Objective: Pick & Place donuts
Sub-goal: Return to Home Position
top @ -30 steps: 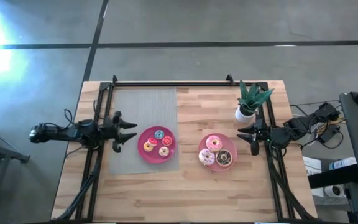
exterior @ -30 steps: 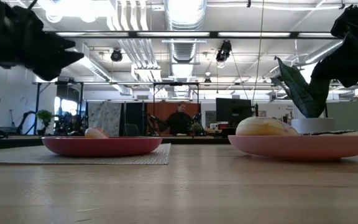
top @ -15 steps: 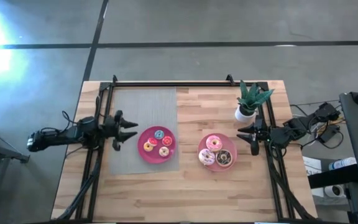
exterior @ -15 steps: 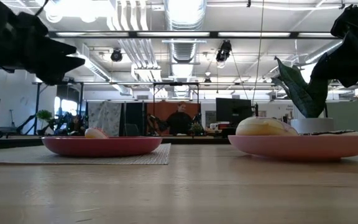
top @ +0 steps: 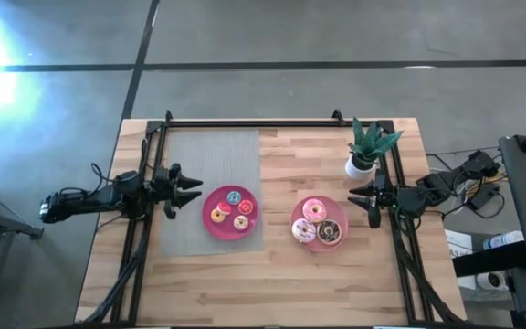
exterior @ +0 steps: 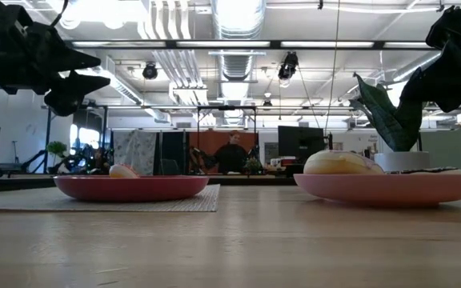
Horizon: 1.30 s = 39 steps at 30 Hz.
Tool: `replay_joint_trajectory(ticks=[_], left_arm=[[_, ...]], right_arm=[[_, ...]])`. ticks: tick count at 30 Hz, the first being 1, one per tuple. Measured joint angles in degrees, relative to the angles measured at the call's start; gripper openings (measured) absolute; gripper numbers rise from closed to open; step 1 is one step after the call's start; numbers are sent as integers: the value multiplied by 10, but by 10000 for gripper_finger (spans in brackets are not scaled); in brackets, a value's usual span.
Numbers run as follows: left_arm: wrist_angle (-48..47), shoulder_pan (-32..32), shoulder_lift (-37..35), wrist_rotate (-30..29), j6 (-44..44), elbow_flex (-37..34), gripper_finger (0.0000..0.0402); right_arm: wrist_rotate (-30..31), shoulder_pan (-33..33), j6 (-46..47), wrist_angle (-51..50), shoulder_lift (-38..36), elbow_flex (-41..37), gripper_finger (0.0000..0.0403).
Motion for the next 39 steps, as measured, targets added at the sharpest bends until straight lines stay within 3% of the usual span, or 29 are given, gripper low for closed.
replay_joint_trajectory(ticks=[16, 20, 22, 25, 27, 29, 35, 39], left_arm=[[0, 0, 0, 0, -1, 0, 171], [0, 0, 0, 0, -1, 0, 171], [0, 0, 0, 0, -1, 0, 171], [0, 0, 0, 0, -1, 0, 171], [0, 0, 0, 0, -1, 0, 171], [0, 0, 0, 0, -1, 0, 171], [0, 0, 0, 0, -1, 0, 171], [0, 0, 0, 0, 0, 0, 171]], right_arm=[[0, 3, -4, 0, -6, 0, 127], [-6, -14, -40, 59, -23, -8, 123], [-56, -41, -119, 123, -32, -21, 123], [-208, -109, -246, 242, -50, -49, 126], [-320, -152, -294, 294, -64, -71, 129], [-386, -187, -308, 308, -76, -93, 131], [-389, -244, -271, 382, -101, -166, 129], [-383, -246, -327, 375, -107, -166, 124]])
